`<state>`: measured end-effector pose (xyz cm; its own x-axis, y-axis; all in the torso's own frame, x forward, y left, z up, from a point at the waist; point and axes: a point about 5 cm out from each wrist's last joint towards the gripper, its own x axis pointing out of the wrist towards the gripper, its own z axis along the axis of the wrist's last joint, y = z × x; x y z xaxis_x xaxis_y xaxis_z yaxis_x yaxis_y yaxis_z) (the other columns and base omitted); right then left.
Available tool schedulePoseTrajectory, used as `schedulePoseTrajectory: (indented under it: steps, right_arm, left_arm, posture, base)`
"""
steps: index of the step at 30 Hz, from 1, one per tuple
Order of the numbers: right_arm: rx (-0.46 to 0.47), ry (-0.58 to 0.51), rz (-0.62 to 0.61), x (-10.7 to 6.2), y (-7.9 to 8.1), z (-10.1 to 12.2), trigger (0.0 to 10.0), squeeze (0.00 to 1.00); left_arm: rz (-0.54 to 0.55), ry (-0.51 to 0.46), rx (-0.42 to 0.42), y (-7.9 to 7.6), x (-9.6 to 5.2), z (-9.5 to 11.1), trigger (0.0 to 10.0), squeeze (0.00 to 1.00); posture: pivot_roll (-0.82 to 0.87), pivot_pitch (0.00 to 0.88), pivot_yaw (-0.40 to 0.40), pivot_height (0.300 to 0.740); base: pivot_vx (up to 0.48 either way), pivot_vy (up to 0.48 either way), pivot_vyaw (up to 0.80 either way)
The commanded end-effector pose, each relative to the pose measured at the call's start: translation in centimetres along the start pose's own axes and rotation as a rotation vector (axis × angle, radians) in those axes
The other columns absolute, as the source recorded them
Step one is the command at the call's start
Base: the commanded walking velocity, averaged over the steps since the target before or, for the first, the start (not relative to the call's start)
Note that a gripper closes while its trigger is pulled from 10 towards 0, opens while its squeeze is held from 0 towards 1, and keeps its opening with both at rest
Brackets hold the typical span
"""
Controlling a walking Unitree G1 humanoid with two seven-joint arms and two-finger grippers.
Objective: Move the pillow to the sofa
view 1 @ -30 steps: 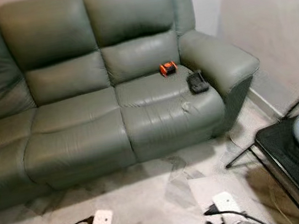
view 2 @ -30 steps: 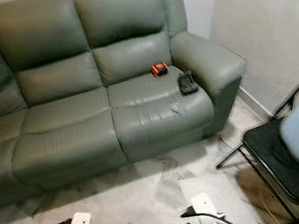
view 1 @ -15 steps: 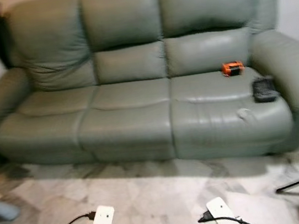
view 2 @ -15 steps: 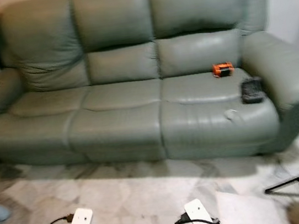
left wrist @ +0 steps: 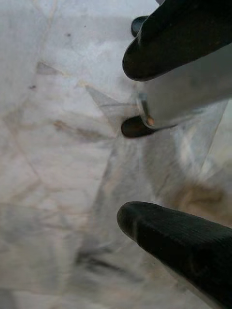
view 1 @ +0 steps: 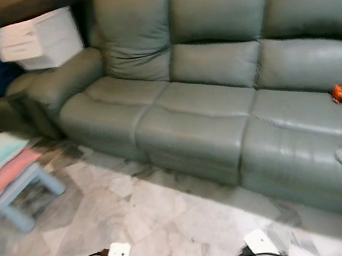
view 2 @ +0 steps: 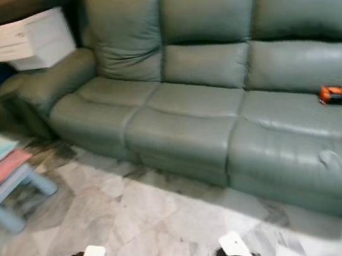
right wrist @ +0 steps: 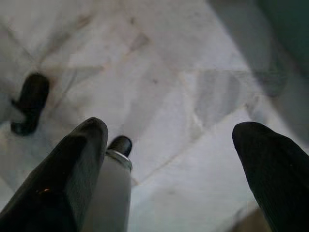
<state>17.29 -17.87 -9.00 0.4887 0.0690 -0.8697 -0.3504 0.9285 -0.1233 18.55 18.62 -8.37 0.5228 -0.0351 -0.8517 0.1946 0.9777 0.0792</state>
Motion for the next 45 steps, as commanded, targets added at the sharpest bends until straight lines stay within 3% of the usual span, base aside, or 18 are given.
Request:
schedulePoseTrajectory:
  steps: [1,13,19,26,35,45]
  right_arm:
    - [-0.023,-0.02,0.026,0.1,0.4,0.5,10.0,0.0]
    - [-0.015,-0.008,0.035,-0.1,0.3,-0.5,10.0,0.0]
    - [-0.01,-0.019,0.04,-0.1,0.4,-0.2,10.0,0.0]
    - [-0.024,-0.016,0.042,-0.1,0.4,-0.3,10.0,0.0]
    - [-0.046,-0.02,0.038,-0.1,0.0,-0.2,10.0,0.0]
    - [0.032,-0.047,0.044,0.0,0.1,0.4,10.0,0.0]
  left_arm:
    - [0.029,0.021,-0.013,1.1,-0.2,-0.6,10.0,0.0]
    - [0.05,0.028,0.007,3.4,-0.7,-0.8,10.0,0.0]
    - [0.015,0.038,0.014,1.8,-0.5,-1.3,10.0,0.0]
    - [-0.001,0.033,0.0,1.7,-0.5,-1.3,10.0,0.0]
    - [-0.026,0.015,0.022,-0.2,0.0,-0.2,10.0,0.0]
    - [-0.039,-0.001,0.012,-1.3,0.3,0.8,10.0,0.0]
  posture:
    - [-0.07,0.0,0.009,0.74]
    - [-0.06,0.0,0.036,0.74]
    - [-0.07,0.012,0.056,0.74]
    - [-0.07,0.016,0.056,0.74]
    - [-0.08,0.009,0.054,0.74]
    - [-0.08,0.011,0.054,0.74]
  base:
    - [0.0,0.0,0.8]
    - [0.0,0.0,0.8]
    - [0.0,0.0,0.8]
    - [0.0,0.0,0.8]
    - [0.0,0.0,0.8]
    - [0.0,0.0,0.21]
